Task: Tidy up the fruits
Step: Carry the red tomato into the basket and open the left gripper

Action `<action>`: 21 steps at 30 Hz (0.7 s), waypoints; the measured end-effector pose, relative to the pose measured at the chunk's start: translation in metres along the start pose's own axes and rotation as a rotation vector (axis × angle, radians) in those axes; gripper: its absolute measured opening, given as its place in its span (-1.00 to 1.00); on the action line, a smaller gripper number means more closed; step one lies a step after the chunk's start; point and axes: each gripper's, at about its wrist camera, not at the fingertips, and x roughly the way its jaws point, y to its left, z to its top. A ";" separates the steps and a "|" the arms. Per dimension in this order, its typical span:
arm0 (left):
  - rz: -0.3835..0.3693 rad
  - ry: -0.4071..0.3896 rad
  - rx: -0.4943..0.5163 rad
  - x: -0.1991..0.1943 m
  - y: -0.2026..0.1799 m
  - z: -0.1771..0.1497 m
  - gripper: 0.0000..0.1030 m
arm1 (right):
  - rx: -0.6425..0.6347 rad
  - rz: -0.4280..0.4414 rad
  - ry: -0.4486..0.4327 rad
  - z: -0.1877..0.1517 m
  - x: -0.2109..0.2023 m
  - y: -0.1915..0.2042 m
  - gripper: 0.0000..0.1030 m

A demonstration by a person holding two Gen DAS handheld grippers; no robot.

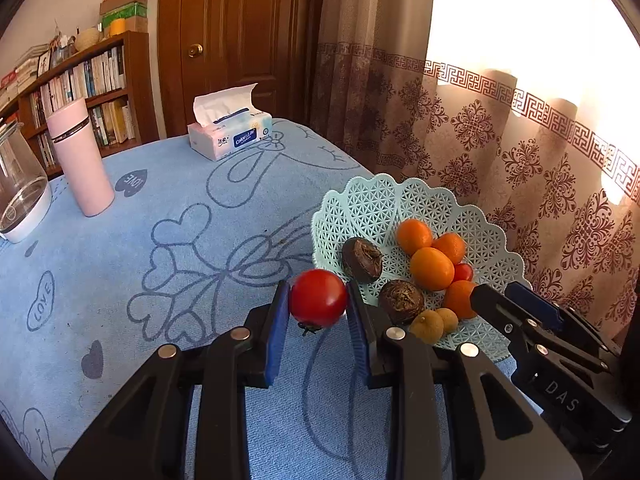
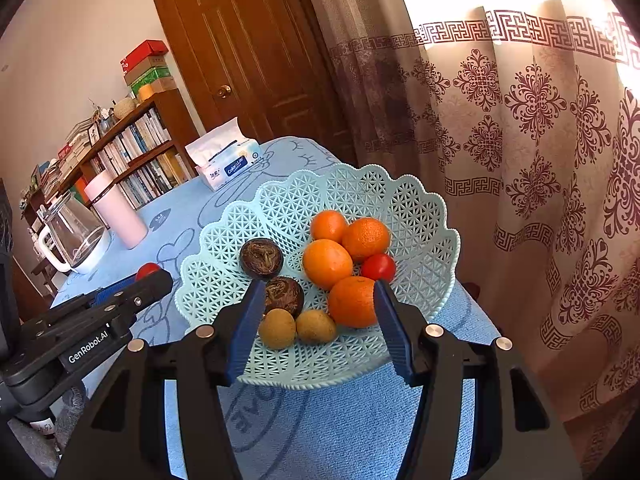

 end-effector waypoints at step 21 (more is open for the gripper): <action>-0.046 0.020 0.048 0.021 -0.021 0.004 -0.45 | 0.022 0.009 -0.013 -0.004 0.001 -0.004 0.13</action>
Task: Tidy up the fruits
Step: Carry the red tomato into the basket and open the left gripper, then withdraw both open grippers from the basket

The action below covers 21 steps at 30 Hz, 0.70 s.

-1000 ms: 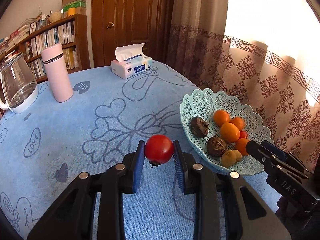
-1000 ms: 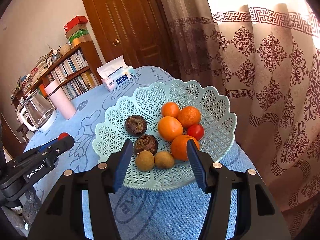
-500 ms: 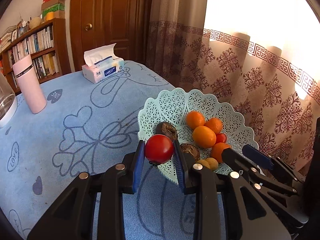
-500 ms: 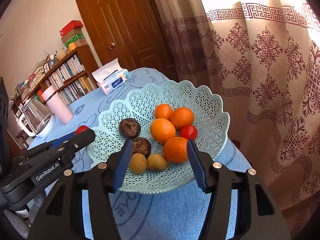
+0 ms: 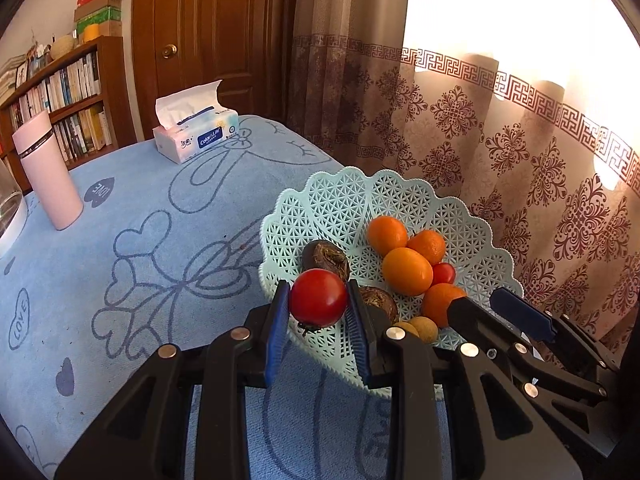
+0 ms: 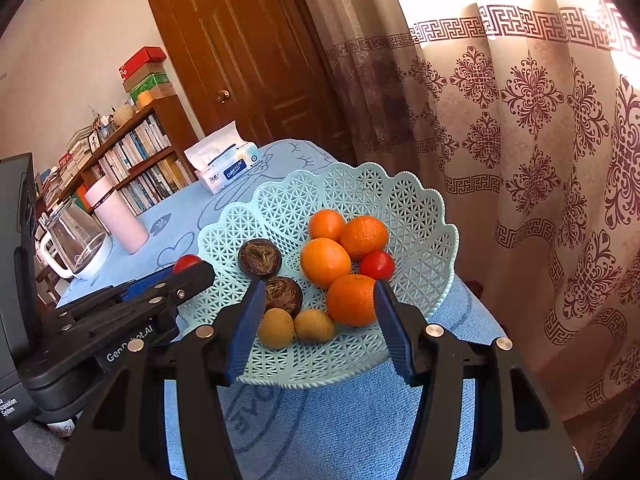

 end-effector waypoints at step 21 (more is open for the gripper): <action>-0.008 -0.006 -0.006 0.001 0.000 -0.001 -0.42 | -0.001 -0.001 0.000 0.000 0.000 0.000 0.13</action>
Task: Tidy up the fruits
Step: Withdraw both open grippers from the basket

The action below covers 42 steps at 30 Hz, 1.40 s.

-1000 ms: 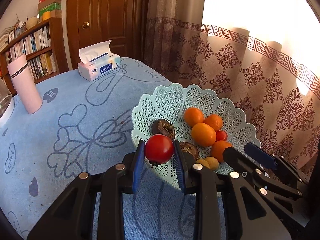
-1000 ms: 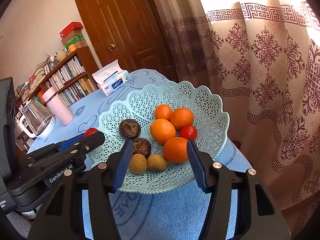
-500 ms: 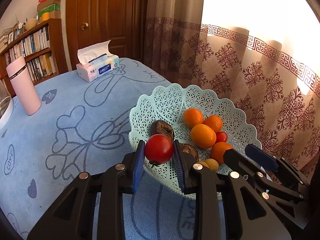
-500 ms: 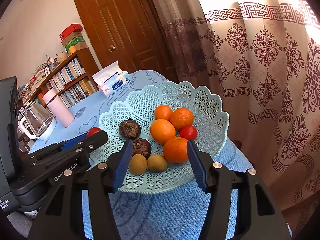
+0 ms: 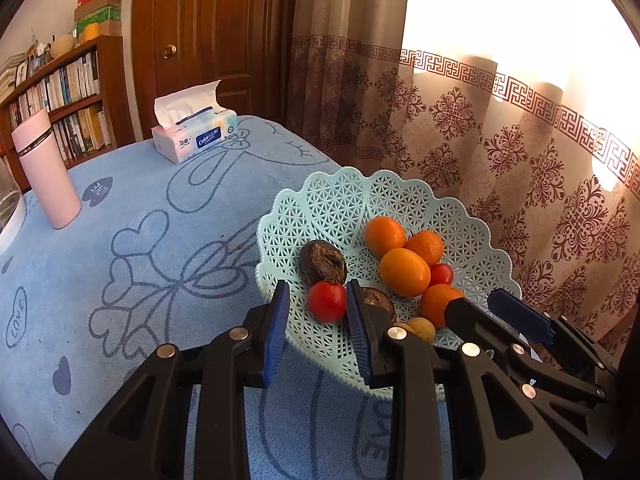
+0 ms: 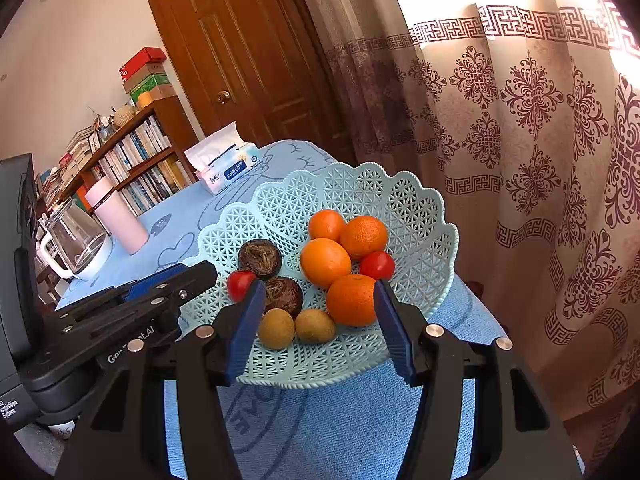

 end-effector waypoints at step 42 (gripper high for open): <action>0.249 -0.095 -0.039 -0.041 0.026 -0.012 0.79 | -0.059 -0.035 -0.037 -0.006 -0.026 0.003 0.91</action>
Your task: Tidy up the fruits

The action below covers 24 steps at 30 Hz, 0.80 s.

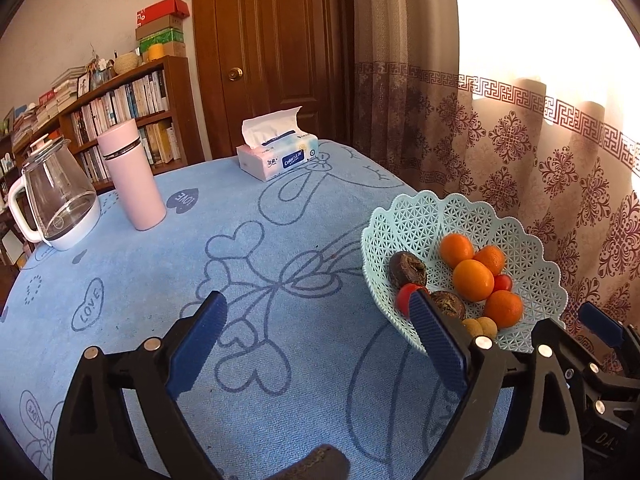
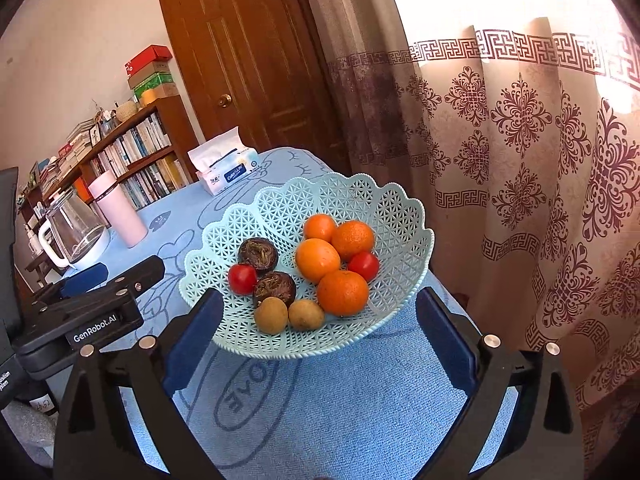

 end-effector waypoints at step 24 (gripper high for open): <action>0.051 -0.013 0.017 -0.016 -0.001 -0.008 0.80 | -0.052 -0.013 0.009 -0.005 -0.013 0.009 0.91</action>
